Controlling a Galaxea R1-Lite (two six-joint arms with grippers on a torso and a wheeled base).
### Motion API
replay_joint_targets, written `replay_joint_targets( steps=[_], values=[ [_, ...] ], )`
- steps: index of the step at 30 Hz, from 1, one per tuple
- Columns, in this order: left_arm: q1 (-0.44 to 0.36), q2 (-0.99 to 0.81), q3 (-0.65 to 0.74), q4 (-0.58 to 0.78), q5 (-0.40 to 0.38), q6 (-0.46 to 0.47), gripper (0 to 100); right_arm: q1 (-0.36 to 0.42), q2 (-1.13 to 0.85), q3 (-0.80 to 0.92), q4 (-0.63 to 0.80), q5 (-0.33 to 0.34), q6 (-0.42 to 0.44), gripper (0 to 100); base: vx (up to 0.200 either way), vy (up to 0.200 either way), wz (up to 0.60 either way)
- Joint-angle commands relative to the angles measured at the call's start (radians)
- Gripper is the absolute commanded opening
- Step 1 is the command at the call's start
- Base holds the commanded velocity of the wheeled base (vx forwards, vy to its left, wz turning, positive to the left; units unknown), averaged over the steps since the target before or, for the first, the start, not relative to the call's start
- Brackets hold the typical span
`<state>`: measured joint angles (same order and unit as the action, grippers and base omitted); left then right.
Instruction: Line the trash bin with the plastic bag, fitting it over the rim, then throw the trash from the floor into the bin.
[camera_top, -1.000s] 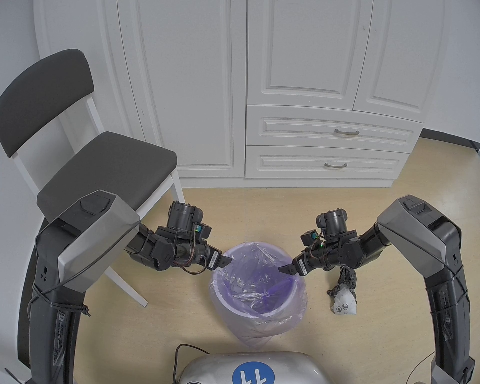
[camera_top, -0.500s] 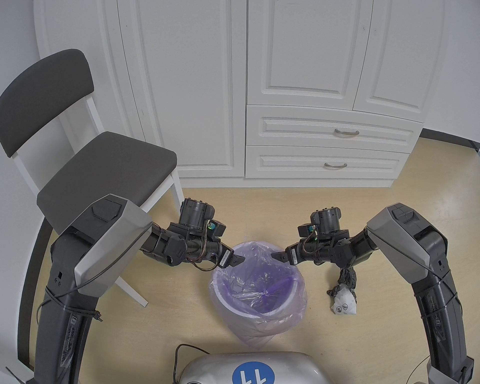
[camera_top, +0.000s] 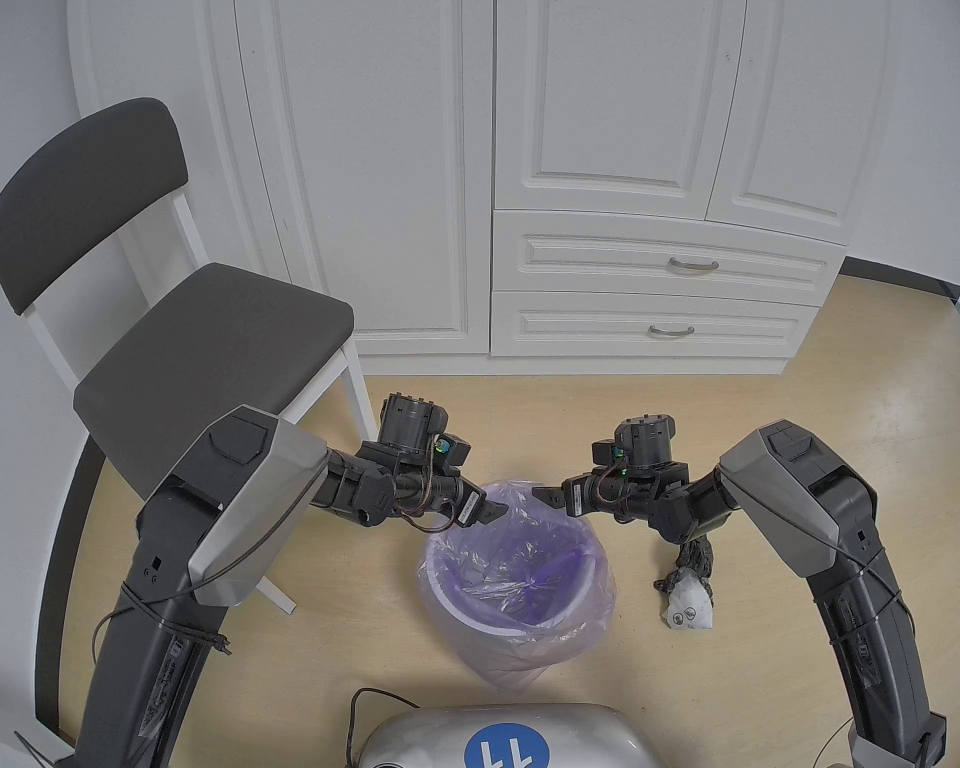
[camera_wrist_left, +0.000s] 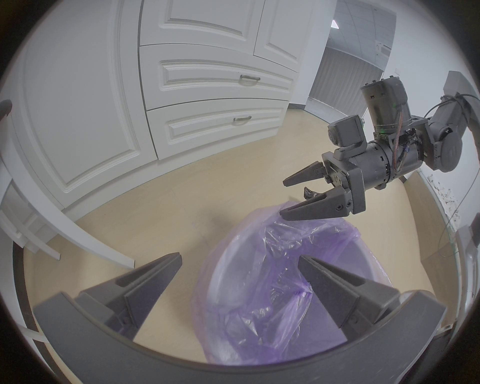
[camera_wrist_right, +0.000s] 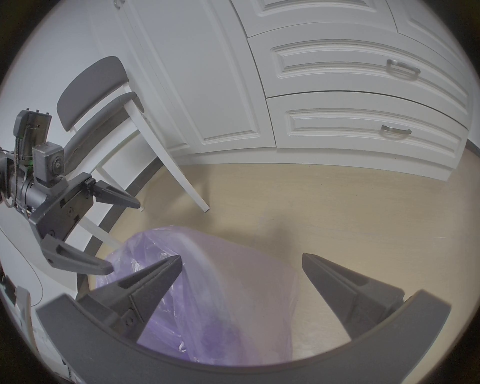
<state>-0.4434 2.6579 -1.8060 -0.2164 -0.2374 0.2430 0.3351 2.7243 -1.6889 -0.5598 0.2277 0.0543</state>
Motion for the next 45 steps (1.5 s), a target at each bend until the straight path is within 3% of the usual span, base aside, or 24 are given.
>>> replay_joint_targets(
  steps=[1,5,12,21,26,32,45],
  values=[
    [-0.001,0.056,-0.056,-0.003,0.02,-0.008,100,-0.004,0.045,-0.055,-0.005,0.001,0.036,100,0.0,0.0,0.0],
    [0.006,0.042,-0.044,-0.006,0.02,-0.017,100,-0.01,0.071,-0.101,-0.005,0.006,0.078,100,0.0,0.0,0.0],
    [0.028,-0.003,-0.007,-0.014,0.024,-0.025,100,-0.021,0.1,-0.137,0.008,0.007,0.078,100,0.0,0.0,0.0],
    [0.052,-0.064,0.077,-0.043,0.089,-0.071,100,-0.028,0.104,-0.135,0.014,0.01,0.076,100,0.0,0.0,0.0],
    [0.065,-0.121,0.229,-0.15,0.095,-0.091,100,-0.031,0.066,-0.098,0.012,0.027,0.076,100,0.0,0.0,0.0],
    [0.075,-0.233,0.496,-0.339,0.095,-0.139,100,-0.054,-0.041,-0.002,0.014,0.107,0.076,100,0.0,0.0,0.0],
    [0.066,-0.322,0.774,-0.506,0.095,-0.162,100,-0.068,-0.001,-0.038,0.049,0.124,0.073,100,0.0,0.0,0.0]
  ],
)
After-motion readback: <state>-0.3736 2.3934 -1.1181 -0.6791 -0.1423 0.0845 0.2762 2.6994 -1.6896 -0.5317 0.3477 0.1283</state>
